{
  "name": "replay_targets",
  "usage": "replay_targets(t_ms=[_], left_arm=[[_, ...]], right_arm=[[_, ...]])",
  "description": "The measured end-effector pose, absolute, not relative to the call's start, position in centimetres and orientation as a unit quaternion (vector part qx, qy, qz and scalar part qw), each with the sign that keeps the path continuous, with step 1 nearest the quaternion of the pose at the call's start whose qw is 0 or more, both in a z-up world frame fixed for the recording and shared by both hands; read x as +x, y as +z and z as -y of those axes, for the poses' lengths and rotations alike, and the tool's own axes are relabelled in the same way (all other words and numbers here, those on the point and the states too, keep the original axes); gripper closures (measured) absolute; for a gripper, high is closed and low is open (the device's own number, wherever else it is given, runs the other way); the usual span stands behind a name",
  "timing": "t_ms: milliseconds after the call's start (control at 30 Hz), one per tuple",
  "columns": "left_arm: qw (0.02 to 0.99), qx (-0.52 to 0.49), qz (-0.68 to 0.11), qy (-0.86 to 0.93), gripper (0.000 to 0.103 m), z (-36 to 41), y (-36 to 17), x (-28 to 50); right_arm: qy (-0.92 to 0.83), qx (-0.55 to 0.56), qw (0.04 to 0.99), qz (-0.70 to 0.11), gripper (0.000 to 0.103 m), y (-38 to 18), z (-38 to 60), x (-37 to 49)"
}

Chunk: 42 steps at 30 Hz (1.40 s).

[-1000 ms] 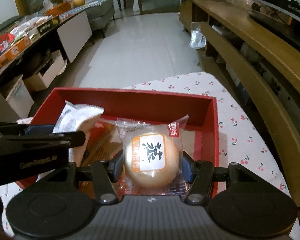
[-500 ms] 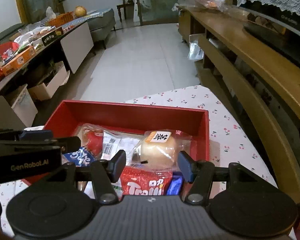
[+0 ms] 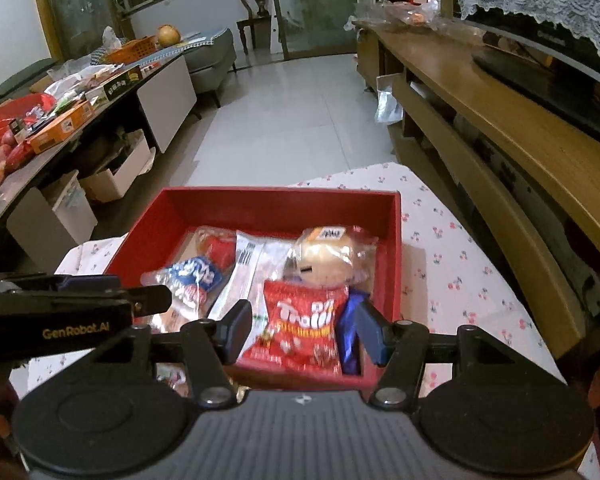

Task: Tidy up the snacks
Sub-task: 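Move both tools back down to the snacks on the tablecloth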

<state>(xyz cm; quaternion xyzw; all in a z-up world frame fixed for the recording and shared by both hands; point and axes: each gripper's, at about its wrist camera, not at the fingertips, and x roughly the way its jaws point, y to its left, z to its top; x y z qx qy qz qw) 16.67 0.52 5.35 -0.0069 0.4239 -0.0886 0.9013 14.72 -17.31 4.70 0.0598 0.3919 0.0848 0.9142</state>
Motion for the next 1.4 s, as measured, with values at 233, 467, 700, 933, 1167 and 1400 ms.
replay_targets(t_ms=[233,467,700,933,1167,1400], left_arm=[[0.896,-0.008,-0.434,-0.093,0.041,-0.8,4.8,15.1],[0.890,-0.019,-0.447,-0.089,0.040,-1.7,4.1,14.4],[0.873,-0.030,-0.479,-0.091,0.040,-1.8,2.1,14.1],[0.853,-0.035,-0.513,-0.089,0.040,-1.6,-0.4,14.2],[0.848,-0.036,-0.525,-0.063,0.036,-1.7,-1.5,14.4],[0.847,-0.042,-0.528,-0.050,0.035,-1.8,-2.1,14.6]], right_arm=[[0.086,0.065,0.910,-0.400,0.033,4.5,17.7,12.7],[0.087,0.060,0.900,-0.423,0.033,3.4,17.5,12.2],[0.090,0.059,0.891,-0.441,0.033,2.6,17.5,11.9],[0.076,0.063,0.887,-0.452,0.033,2.2,18.8,12.1],[0.058,0.069,0.880,-0.466,0.033,1.3,20.7,12.0],[0.029,0.084,0.865,-0.494,0.033,-0.2,22.3,12.5]])
